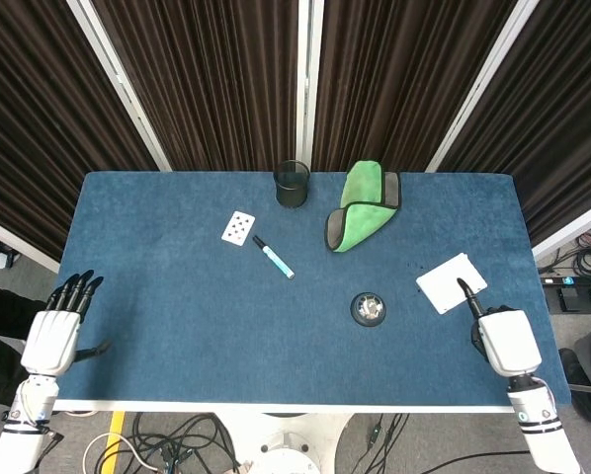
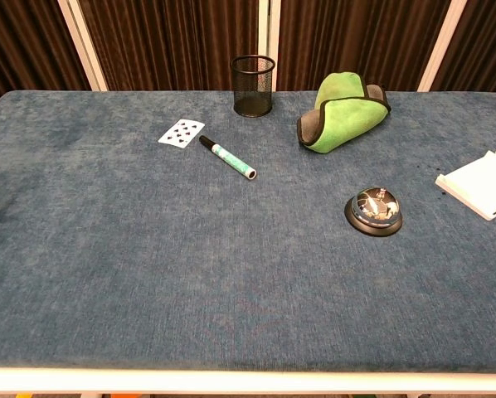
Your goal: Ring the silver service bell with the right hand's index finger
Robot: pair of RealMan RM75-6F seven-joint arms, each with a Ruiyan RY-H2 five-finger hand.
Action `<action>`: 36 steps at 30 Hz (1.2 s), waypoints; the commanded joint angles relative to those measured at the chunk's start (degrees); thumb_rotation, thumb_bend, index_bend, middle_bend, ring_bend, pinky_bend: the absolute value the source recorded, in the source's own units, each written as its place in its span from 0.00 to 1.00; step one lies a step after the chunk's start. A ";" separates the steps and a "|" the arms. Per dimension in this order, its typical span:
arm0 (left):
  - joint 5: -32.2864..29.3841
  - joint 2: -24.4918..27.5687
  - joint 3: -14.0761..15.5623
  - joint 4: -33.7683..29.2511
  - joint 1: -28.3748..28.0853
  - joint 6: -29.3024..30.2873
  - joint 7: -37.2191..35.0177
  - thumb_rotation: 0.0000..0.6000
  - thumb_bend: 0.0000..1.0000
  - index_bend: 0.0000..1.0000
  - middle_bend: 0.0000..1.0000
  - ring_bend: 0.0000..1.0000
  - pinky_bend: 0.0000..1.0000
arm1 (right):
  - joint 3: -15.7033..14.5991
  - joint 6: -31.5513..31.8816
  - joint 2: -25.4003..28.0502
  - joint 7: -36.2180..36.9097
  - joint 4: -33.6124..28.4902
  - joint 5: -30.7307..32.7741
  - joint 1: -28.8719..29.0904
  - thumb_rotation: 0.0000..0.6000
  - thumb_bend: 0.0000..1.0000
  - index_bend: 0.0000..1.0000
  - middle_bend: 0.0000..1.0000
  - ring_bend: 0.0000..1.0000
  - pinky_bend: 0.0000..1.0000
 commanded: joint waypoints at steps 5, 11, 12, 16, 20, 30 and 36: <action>-0.29 0.38 -0.04 0.07 0.23 0.10 -0.23 1.00 0.03 0.09 0.01 0.00 0.16 | -1.17 -5.22 -4.16 -5.10 1.18 -1.20 3.19 1.00 1.00 0.04 0.85 0.78 0.74; -0.55 0.91 -0.13 0.32 0.48 0.22 -1.17 1.00 0.03 0.09 0.01 0.00 0.16 | -1.50 -10.27 -7.17 -10.15 0.56 -0.34 5.69 1.00 1.00 0.00 0.84 0.78 0.74; -0.58 1.00 -0.15 0.37 0.53 0.27 -1.35 1.00 0.03 0.09 0.01 0.00 0.16 | -1.56 -10.85 -7.56 -10.76 0.57 -0.21 5.97 1.00 1.00 0.00 0.84 0.78 0.74; -0.84 1.45 -0.17 0.91 0.83 0.41 -2.41 1.00 0.03 0.09 0.01 0.00 0.16 | -1.70 -13.36 -9.38 -13.75 0.97 1.06 6.93 1.00 1.00 0.00 0.84 0.78 0.74; -0.90 1.63 -0.07 1.38 1.07 0.46 -3.18 1.00 0.03 0.09 0.01 0.00 0.16 | -1.60 -14.85 -10.85 -15.79 1.31 2.16 7.64 1.00 1.00 0.00 0.84 0.78 0.74; -0.87 1.95 -0.10 1.60 1.05 0.22 -3.47 1.00 0.03 0.09 0.01 0.00 0.16 | -1.52 -16.49 -12.74 -18.18 2.13 4.31 8.52 1.00 1.00 0.00 0.84 0.78 0.74; -1.09 1.76 0.02 2.22 1.17 -0.06 -3.94 1.00 0.03 0.09 0.01 0.00 0.16 | -1.92 -18.16 -13.69 -18.89 3.32 5.94 8.87 1.00 1.00 0.00 0.84 0.78 0.74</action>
